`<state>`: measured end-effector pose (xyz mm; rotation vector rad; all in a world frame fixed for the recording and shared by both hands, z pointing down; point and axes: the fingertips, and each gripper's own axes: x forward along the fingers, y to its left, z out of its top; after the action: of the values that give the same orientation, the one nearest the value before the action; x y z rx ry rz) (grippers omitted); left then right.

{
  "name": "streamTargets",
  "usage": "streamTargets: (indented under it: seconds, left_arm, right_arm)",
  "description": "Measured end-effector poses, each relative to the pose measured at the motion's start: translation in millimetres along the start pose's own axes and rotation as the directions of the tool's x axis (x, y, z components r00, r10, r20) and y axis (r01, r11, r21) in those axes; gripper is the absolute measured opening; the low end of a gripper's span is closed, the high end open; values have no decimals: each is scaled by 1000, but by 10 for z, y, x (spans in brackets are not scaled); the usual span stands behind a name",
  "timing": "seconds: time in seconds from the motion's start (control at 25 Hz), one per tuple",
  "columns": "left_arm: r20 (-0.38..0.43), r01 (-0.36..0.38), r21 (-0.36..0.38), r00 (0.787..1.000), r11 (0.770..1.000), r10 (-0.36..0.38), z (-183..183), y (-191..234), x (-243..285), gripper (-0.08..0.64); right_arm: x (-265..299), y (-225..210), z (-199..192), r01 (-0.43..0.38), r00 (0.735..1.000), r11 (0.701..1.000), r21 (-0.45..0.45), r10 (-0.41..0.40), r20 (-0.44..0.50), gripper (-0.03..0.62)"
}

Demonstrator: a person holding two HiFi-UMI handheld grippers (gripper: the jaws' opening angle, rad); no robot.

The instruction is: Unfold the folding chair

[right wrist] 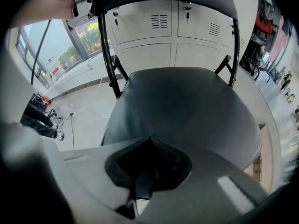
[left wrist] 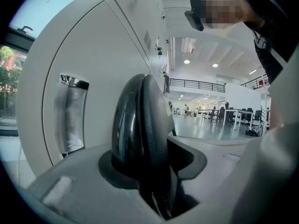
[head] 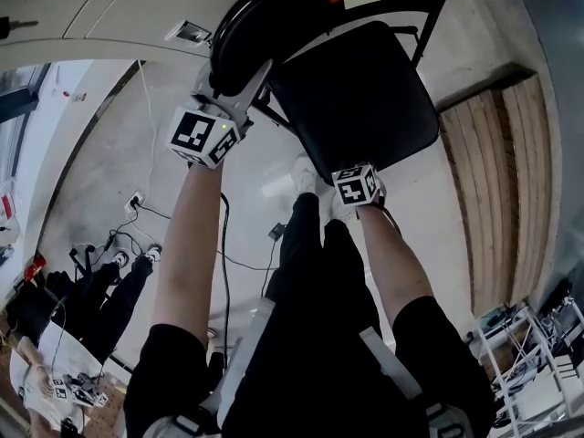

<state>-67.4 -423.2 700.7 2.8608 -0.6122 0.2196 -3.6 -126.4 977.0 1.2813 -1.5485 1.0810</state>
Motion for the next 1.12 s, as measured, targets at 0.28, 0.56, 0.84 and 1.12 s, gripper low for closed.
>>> streamTargets:
  seconds: [0.28, 0.56, 0.84, 1.12]
  left_arm:
    - [-4, -2, -15, 1000, 1000, 2, -45, 182, 111, 184]
    - [5, -19, -35, 1000, 999, 19, -71, 246, 144, 190]
    - [-2, -74, -41, 997, 996, 74, -93, 301, 149, 227]
    - [-18, -134, -103, 991, 986, 133, -226, 328, 40, 236]
  right_arm:
    - [120, -11, 44, -33, 999, 999, 4, 33, -42, 6]
    - [145, -18, 36, -36, 999, 999, -26, 36, 3, 6]
    - [145, -19, 66, -58, 998, 998, 26, 58, -25, 6]
    - [66, -56, -46, -122, 992, 991, 48, 123, -10, 6]
